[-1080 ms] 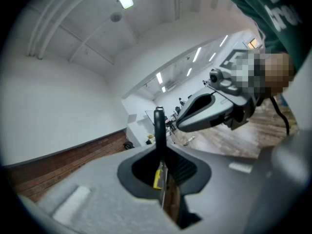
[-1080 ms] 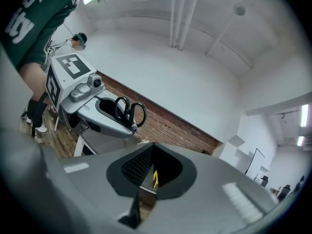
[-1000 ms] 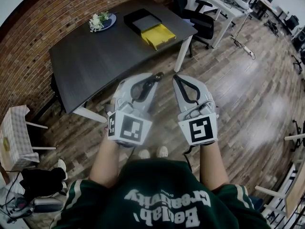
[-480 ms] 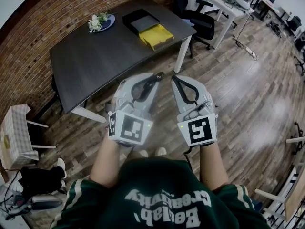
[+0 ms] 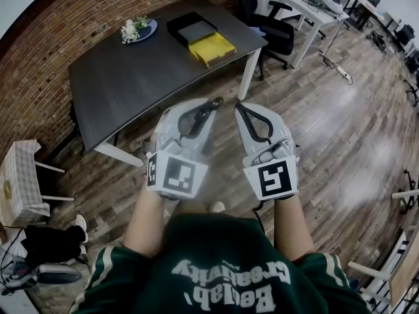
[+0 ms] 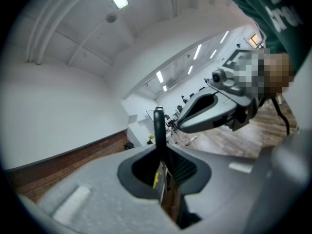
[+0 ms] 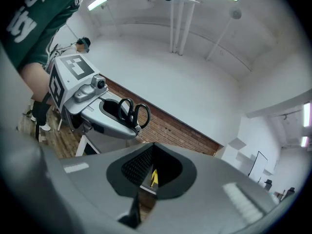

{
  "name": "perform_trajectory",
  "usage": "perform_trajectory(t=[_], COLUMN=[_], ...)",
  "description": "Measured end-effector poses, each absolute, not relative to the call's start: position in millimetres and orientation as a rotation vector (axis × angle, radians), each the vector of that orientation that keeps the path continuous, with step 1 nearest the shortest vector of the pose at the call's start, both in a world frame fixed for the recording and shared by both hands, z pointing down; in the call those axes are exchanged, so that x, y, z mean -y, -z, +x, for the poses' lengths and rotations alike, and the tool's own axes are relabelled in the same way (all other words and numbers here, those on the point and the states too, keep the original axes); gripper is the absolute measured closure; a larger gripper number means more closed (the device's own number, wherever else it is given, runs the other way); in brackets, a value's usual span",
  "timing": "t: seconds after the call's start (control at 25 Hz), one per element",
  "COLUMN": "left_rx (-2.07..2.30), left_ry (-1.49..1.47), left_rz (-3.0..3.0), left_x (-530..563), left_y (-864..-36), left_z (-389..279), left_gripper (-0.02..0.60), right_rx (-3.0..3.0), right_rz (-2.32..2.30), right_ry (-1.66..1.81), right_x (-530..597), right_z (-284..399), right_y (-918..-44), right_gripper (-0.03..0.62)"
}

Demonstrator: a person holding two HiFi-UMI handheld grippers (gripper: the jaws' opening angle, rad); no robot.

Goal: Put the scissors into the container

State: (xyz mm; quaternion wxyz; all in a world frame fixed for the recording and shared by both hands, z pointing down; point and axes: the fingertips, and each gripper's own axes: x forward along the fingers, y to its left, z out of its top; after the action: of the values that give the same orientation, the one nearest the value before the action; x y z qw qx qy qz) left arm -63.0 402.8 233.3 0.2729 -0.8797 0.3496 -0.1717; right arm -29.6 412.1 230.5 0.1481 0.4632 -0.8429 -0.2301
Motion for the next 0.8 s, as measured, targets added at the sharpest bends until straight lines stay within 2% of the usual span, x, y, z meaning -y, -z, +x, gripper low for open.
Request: perform_trajectory(t=[0.8], left_rx=[-1.005], left_ry=[0.514], left_rz=[-2.346], left_x=[-416], left_y=[-243], left_z=[-72], left_gripper=[0.545], right_rx=[2.478], right_rz=[1.327], right_ry=[0.656], right_x=[-418], right_z=[-24], right_y=[-236], right_gripper=[0.588])
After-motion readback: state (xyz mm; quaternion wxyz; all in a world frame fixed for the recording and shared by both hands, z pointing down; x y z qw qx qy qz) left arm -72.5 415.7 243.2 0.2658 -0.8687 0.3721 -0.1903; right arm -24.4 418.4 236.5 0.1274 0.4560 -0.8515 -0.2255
